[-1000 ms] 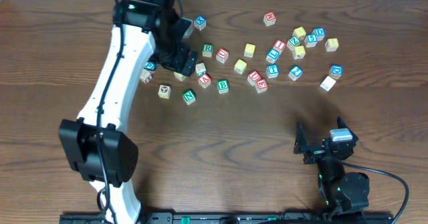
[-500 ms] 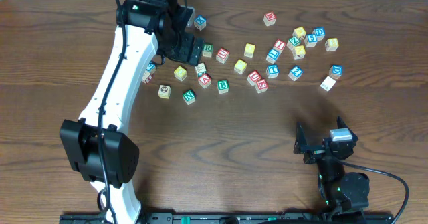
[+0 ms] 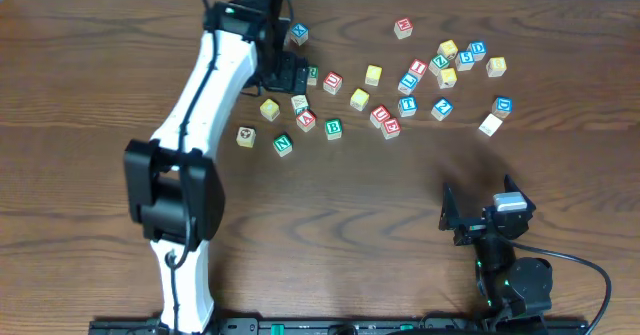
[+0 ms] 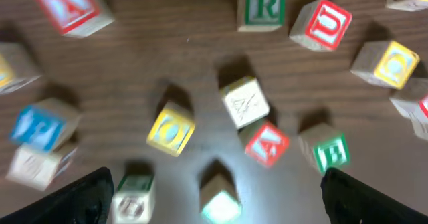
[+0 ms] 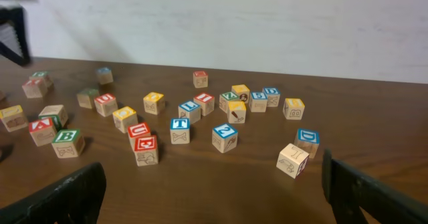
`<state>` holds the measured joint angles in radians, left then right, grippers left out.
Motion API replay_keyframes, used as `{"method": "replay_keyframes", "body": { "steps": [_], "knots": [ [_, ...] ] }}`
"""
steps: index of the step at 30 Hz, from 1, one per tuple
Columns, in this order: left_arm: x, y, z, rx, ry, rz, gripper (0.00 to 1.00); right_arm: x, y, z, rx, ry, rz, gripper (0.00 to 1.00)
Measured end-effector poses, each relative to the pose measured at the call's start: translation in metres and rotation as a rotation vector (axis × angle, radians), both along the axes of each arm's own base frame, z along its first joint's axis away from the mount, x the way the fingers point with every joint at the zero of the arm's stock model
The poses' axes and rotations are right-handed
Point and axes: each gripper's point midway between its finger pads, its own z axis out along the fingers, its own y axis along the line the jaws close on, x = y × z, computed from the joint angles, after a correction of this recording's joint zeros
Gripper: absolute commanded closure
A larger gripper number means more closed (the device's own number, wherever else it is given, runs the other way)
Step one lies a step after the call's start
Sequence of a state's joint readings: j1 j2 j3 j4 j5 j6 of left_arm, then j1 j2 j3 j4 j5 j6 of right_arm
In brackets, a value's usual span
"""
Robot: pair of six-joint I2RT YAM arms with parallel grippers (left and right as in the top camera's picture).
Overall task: Spell out ROBOT
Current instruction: 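Reach the left gripper forward over the green R block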
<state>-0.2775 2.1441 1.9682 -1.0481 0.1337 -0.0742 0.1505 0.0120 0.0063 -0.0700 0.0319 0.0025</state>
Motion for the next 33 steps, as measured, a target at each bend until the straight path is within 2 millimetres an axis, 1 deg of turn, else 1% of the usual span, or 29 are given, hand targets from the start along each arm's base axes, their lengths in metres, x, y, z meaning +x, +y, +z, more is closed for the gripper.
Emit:
{"method": "replay_keyframes", "body": {
  "steps": [2,4,7,10,14,18,21,25,27,29,33],
  "knots": [
    [0.006,-0.009,-0.011,-0.001,-0.008,-0.012,0.03,0.000,0.000,0.000,0.000,0.000,0.000,0.01],
    [0.013,-0.021,-0.013,-0.010,-0.041,-0.029,0.03,0.000,0.000,0.000,0.000,0.000,0.000,0.01],
    [0.025,-0.044,-0.006,-0.034,-0.119,-0.064,0.03,0.000,0.000,0.000,0.000,0.000,0.000,0.01],
    [0.032,-0.056,-0.002,-0.046,-0.167,-0.081,0.03,0.000,0.000,0.000,0.000,0.000,0.000,0.01],
    [0.039,-0.055,0.001,-0.033,-0.201,-0.072,0.03,0.000,0.000,0.000,0.000,0.000,0.000,0.01],
    [0.046,-0.052,-0.002,-0.023,-0.216,-0.062,0.03,0.000,0.000,0.000,0.000,0.000,0.000,0.01],
    [0.053,-0.052,-0.018,-0.011,-0.212,-0.057,0.02,0.000,0.000,0.000,0.000,0.000,0.000,0.01],
    [0.058,-0.053,-0.053,0.004,-0.176,-0.050,0.02,0.000,0.000,0.000,0.000,0.000,0.000,0.01],
    [0.060,-0.052,-0.066,0.011,-0.167,-0.041,0.03,0.000,0.000,0.000,0.000,0.000,0.000,0.01],
    [0.063,-0.052,-0.073,0.015,-0.168,-0.030,0.03,0.000,0.000,0.000,0.000,0.000,0.000,0.01],
    [0.069,-0.051,-0.070,0.008,-0.194,-0.020,0.03,0.000,0.000,0.000,0.000,0.000,0.000,0.01]
  ]
}}
